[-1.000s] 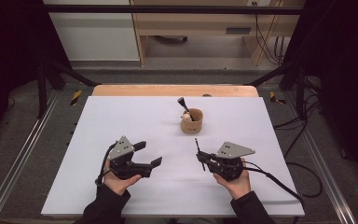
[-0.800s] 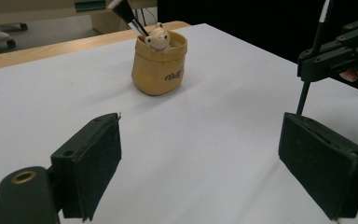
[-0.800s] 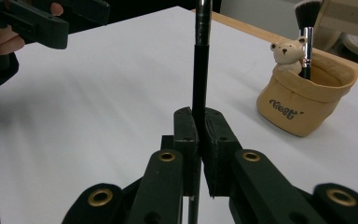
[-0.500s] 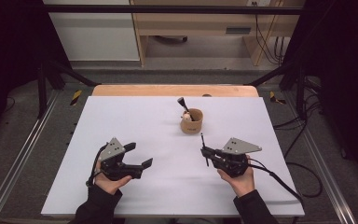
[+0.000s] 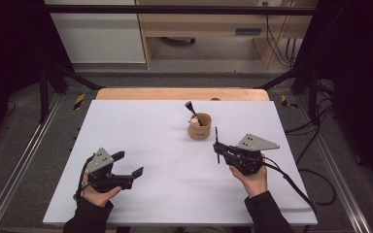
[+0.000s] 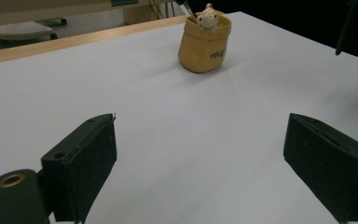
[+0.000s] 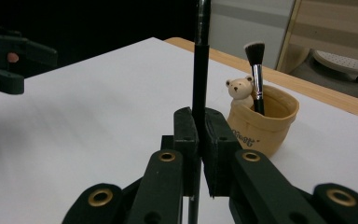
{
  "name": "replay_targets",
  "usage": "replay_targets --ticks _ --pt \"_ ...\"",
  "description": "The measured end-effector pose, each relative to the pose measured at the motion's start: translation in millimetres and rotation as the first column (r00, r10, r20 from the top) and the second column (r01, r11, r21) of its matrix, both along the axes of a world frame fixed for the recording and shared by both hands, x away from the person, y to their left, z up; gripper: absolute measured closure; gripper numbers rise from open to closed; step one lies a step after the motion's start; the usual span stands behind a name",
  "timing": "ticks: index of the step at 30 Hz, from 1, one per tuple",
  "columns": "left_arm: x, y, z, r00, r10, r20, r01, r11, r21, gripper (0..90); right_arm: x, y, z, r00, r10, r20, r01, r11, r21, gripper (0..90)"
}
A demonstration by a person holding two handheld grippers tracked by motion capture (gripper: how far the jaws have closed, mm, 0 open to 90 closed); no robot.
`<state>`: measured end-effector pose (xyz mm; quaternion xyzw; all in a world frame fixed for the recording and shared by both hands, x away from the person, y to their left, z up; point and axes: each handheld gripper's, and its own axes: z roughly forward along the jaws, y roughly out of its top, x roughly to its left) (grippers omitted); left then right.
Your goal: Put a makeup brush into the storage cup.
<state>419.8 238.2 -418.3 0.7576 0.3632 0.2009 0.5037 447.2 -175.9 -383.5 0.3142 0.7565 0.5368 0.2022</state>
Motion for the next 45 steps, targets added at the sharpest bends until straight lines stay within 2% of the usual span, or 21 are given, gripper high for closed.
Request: replay_targets --ticks 9,19,30,39,45 --pt "-2.2 13.9 -8.0 0.9995 0.033 -0.002 -0.033 0.9994 0.007 8.7 11.9 6.8 11.5 0.9995 -0.028 0.014 0.027 0.999 0.037 85.0" --pt "-3.2 26.2 -11.8 0.9985 0.053 0.009 -0.053 0.9986 0.002 8.3 25.3 9.4 17.1 0.9967 -0.076 0.026 0.074 0.995 0.069 85.0" --pt "0.1 33.1 -17.9 0.9983 0.058 0.007 -0.058 0.9983 0.005 7.9 47.8 13.3 18.6 0.9918 -0.126 0.022 0.124 0.989 0.082 85.0" --pt "0.7 34.0 -18.6 0.9983 0.057 0.008 -0.057 0.9983 0.006 7.2 68.0 18.0 21.0 0.9870 -0.161 0.010 0.159 0.983 0.096 85.0" --pt "1.1 35.1 -18.5 0.9983 0.059 0.007 -0.059 0.9983 0.000 7.0 81.3 19.9 23.9 0.9824 -0.186 0.016 0.184 0.978 0.100 85.0"
